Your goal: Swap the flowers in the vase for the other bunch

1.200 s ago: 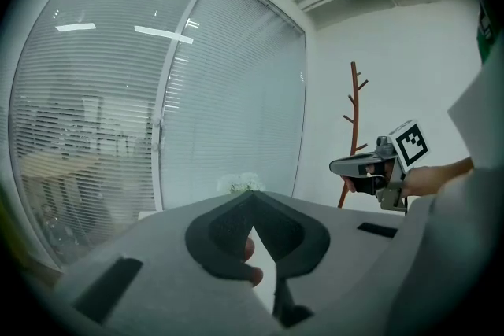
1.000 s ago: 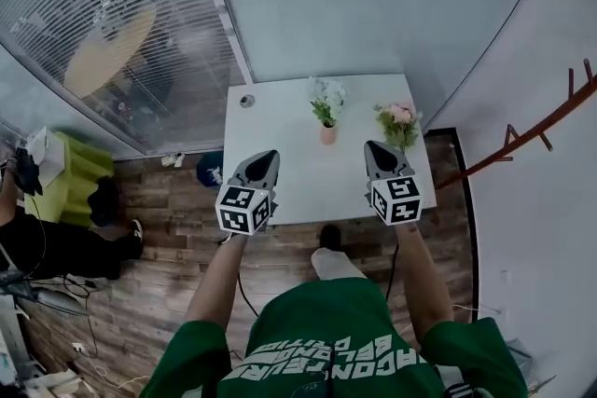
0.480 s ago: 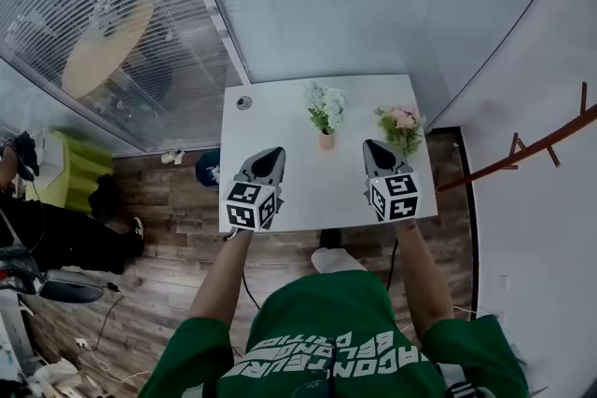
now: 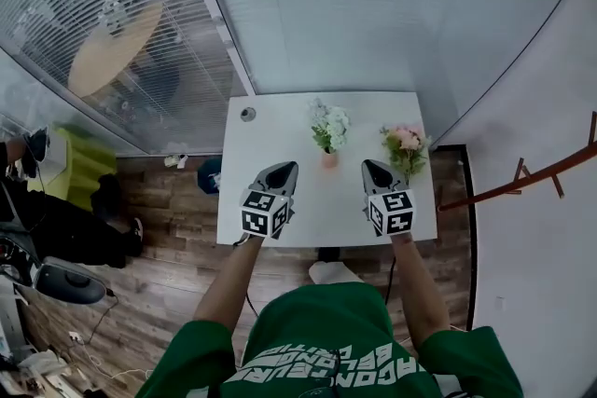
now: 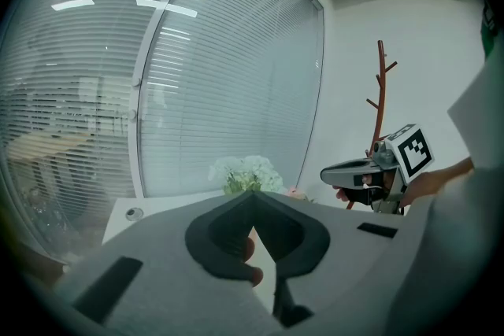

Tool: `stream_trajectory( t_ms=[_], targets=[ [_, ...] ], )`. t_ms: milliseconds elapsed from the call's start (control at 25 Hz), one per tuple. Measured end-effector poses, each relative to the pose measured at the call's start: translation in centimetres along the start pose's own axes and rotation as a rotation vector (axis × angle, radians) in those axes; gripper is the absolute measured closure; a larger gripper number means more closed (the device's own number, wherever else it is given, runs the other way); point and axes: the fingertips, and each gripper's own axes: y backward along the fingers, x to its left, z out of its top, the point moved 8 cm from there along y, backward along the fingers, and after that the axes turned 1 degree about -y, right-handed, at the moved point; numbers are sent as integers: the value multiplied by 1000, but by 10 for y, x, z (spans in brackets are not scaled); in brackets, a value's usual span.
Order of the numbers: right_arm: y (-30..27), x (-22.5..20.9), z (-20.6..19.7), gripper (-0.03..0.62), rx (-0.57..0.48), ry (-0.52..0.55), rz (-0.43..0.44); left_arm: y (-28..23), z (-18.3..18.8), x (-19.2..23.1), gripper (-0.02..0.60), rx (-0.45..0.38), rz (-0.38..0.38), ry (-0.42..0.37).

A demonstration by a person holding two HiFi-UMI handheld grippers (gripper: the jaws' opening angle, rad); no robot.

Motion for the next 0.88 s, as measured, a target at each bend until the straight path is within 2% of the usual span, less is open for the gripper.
stream_trajectory(
  t_ms=[240,640,880],
  targets=[
    [-25,-6,-16,581,8,14,90,-21,-6,0,578,29,4,5],
    [-68,-16,-39,573,68,22,168,-44,-14,9,578,73,33,13],
    [-88,-18,-43,486,93,10,226,-55,-17,14,578,90,42,26]
  ],
)
